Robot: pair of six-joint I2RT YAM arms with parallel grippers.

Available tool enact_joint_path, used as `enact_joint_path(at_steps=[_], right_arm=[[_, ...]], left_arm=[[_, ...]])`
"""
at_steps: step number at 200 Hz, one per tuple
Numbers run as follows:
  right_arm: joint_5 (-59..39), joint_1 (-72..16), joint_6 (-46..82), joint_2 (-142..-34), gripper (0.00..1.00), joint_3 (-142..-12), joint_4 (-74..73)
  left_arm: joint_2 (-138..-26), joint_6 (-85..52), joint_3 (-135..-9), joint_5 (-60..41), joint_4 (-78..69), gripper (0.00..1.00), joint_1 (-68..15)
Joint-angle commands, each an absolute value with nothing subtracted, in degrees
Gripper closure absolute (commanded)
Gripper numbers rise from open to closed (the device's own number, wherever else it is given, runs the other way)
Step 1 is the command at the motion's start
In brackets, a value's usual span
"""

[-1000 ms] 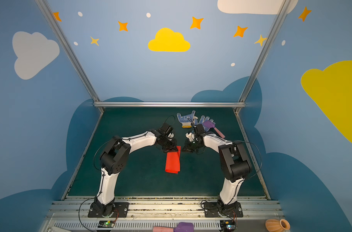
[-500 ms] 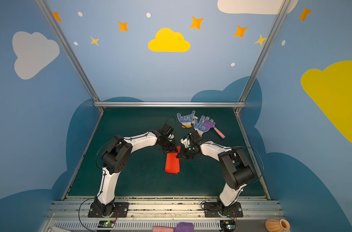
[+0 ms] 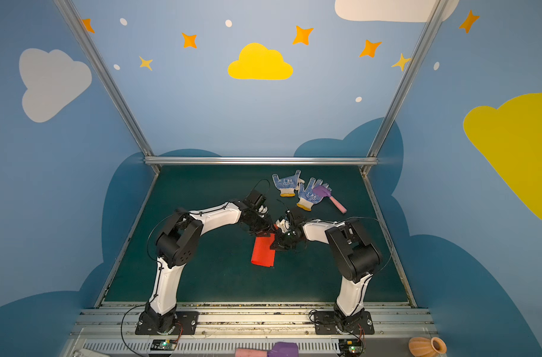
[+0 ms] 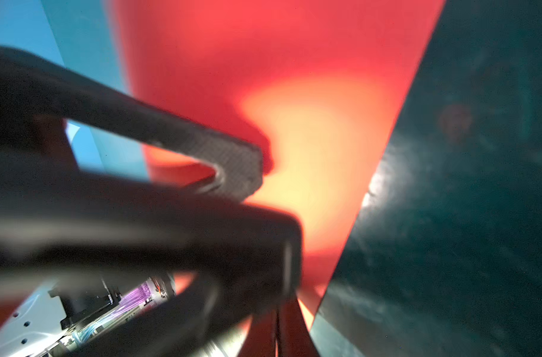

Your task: Fold a paper plane with a square sheet of paper (fold left side to right side)

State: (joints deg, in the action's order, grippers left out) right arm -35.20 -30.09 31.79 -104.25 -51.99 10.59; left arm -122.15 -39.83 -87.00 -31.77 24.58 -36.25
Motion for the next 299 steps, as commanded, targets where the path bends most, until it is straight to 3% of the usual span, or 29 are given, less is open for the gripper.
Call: enact_joint_path(at_steps=[1,41,98,181,218,247,299], right_arm=[[-33.58,-30.26,32.15,-106.49,1.00,-50.45,10.02],[-33.46,-30.24,31.03,-107.24,1.00,-50.58,10.75],[-33.83,-30.11,29.55,-107.92,1.00,-51.42,12.13],[-34.28,-29.80,29.09,-107.69,1.00,-51.33,12.56],[-34.71,-29.73,29.14,-106.20,1.00,-52.49,13.49],[-34.71,-29.42,27.77,-102.18,0.76,-54.84,17.10],[-29.94,-27.93,24.64,-93.24,0.55,-57.03,25.59]], left_arm=[[-117.02,-39.46,-85.71,-33.98,23.14,0.41,-34.80],[-109.78,-36.83,-81.24,-32.43,23.96,0.23,-31.11],[-110.31,-24.62,-81.28,-24.90,36.64,0.15,-31.55],[-115.44,-22.42,-81.50,-21.75,36.14,0.20,-36.46],[-117.20,-22.41,-82.22,-21.26,36.21,0.28,-36.93],[-117.34,-22.34,-82.00,-20.74,36.21,0.35,-36.91],[-117.16,-22.79,-81.73,-20.05,36.21,0.40,-36.88]])
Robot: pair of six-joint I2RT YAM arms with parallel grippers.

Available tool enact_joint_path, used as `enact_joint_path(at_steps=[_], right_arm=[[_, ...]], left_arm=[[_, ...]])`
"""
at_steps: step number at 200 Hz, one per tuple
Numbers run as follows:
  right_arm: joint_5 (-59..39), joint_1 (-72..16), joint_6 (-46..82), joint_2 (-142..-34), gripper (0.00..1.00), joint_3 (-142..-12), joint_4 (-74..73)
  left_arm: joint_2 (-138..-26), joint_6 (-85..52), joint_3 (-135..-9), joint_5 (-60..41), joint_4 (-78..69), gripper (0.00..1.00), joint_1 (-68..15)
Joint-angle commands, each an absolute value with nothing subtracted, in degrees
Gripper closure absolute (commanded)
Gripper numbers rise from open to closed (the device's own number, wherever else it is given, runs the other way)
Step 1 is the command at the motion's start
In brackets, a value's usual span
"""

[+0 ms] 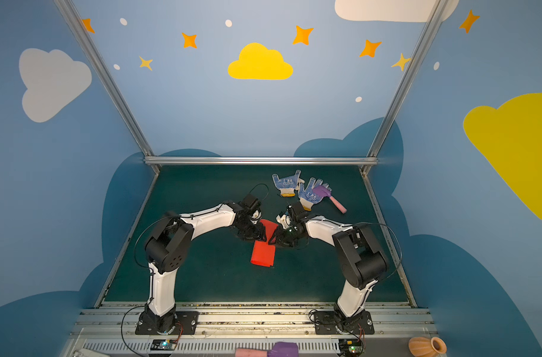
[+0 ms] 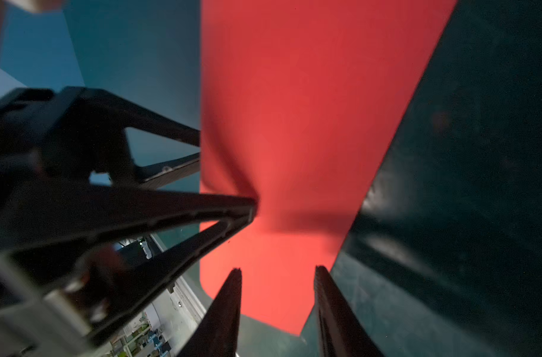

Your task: Fold a paper plane with a square sheet of paper (fold left side to right side)

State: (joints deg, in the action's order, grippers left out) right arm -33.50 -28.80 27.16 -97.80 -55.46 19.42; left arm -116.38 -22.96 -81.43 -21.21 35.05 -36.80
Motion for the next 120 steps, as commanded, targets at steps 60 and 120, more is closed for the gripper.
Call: enact_joint_path(at_steps=[60,120], right_arm=[[-21.63,-23.28,22.82,-83.83,0.36,-55.33,30.13],[-5.99,-20.66,24.57,-83.18,0.03,-56.22,34.92]], left_arm=[[-116.46,-21.89,-81.74,-18.72,37.88,0.43,-36.49],[-114.77,-22.62,-81.32,-19.93,37.27,0.45,-35.16]])
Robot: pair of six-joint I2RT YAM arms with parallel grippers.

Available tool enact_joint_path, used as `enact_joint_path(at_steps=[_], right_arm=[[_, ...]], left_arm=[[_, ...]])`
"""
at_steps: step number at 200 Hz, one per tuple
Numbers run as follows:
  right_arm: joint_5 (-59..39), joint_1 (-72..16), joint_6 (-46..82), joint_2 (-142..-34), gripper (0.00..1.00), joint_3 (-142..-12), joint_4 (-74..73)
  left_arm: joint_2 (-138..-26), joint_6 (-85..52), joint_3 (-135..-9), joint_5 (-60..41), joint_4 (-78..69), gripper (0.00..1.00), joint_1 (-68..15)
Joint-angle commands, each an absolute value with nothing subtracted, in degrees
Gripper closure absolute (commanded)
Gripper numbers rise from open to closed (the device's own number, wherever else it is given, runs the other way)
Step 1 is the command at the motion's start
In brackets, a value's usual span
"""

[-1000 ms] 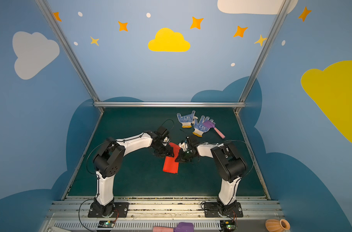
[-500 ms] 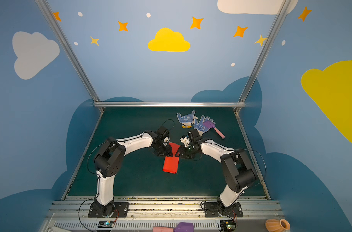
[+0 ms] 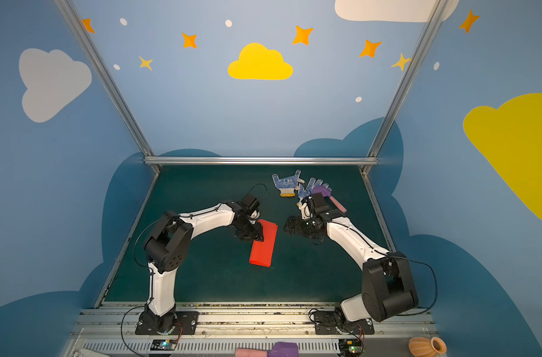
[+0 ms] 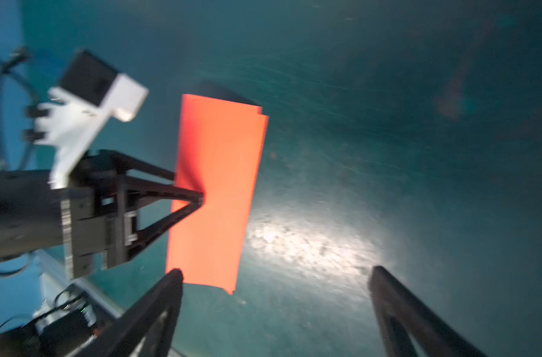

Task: Fold a paper plane with a square sheet of paper (fold left side to right side)
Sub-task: 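Open the right gripper and draw it back while the left gripper holds the folded sheet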

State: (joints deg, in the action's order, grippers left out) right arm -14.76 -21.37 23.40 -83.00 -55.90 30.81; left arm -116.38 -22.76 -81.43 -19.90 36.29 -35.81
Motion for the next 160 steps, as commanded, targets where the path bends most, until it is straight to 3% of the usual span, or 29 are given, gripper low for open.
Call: enact_joint_path(at_steps=[1,37,115,139,151,160], right_arm=[[-5.72,-20.66,24.59,-83.20,0.03,-56.28,34.99],[-3.70,-20.49,26.43,-85.47,0.03,-58.63,37.88],[-27.64,-18.82,27.83,-87.88,0.07,-53.19,21.48],[-33.17,-17.67,28.95,-92.45,0.22,-54.64,18.97],[-35.42,-17.25,29.99,-95.09,0.37,-55.45,17.57],[-37.13,-17.03,30.68,-97.39,0.56,-56.42,16.86]], left_arm=[[-114.69,-22.65,-81.27,-19.85,37.22,0.45,-35.16],[-113.82,-24.08,-79.57,-20.10,35.42,0.47,-34.64],[-113.98,-20.16,-80.16,-21.00,37.83,0.47,-34.63],[-114.18,-20.36,-80.16,-21.46,37.76,0.46,-34.69],[-114.34,-20.39,-80.05,-21.70,37.62,0.46,-34.74],[-114.35,-20.50,-79.93,-21.71,37.43,0.46,-34.83]])
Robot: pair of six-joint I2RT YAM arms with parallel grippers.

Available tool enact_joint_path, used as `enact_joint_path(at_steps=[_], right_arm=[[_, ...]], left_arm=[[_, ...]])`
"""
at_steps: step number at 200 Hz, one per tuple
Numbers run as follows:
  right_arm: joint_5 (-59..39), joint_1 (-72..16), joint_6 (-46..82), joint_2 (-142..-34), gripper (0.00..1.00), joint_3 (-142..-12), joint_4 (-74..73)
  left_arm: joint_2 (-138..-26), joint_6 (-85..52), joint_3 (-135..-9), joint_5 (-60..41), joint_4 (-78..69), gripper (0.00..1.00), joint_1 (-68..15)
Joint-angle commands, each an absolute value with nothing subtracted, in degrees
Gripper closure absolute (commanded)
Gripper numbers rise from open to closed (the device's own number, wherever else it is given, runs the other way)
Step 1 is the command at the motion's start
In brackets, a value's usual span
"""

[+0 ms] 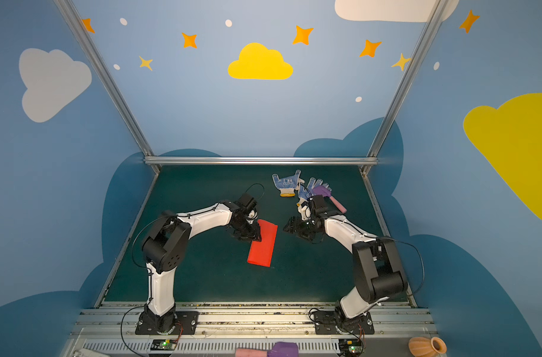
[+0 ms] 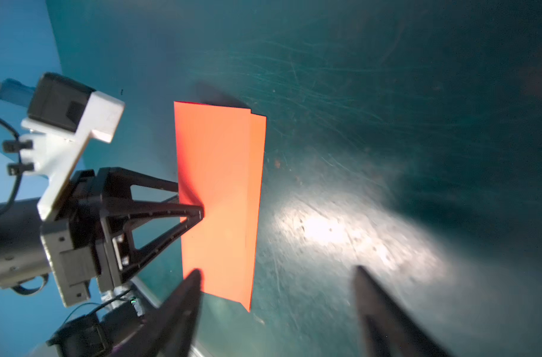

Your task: Fold a paper plane with a square sheet of paper (fold left side to right side)

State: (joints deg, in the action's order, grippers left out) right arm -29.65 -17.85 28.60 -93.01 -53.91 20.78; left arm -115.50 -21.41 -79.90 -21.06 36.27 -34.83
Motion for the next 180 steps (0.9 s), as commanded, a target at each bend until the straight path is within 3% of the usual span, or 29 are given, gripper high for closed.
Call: enact_joint_path(at_steps=[1,21,48,180], right_arm=[[-37.28,-17.00,30.76,-97.61,0.58,-56.55,16.73],[-39.23,-17.01,32.35,-101.88,0.85,-58.20,14.87],[-40.27,-17.03,33.65,-106.06,1.00,-60.05,13.65],[-38.13,-20.50,33.01,-118.30,1.00,-68.20,17.78]], left_arm=[[-114.39,-20.53,-79.91,-21.71,37.39,0.46,-34.86],[-114.39,-21.25,-79.29,-22.05,36.36,0.46,-34.88],[-114.00,-22.53,-78.53,-21.90,35.18,0.46,-34.89],[-111.36,-26.46,-74.35,-22.68,32.25,0.46,-36.20]])
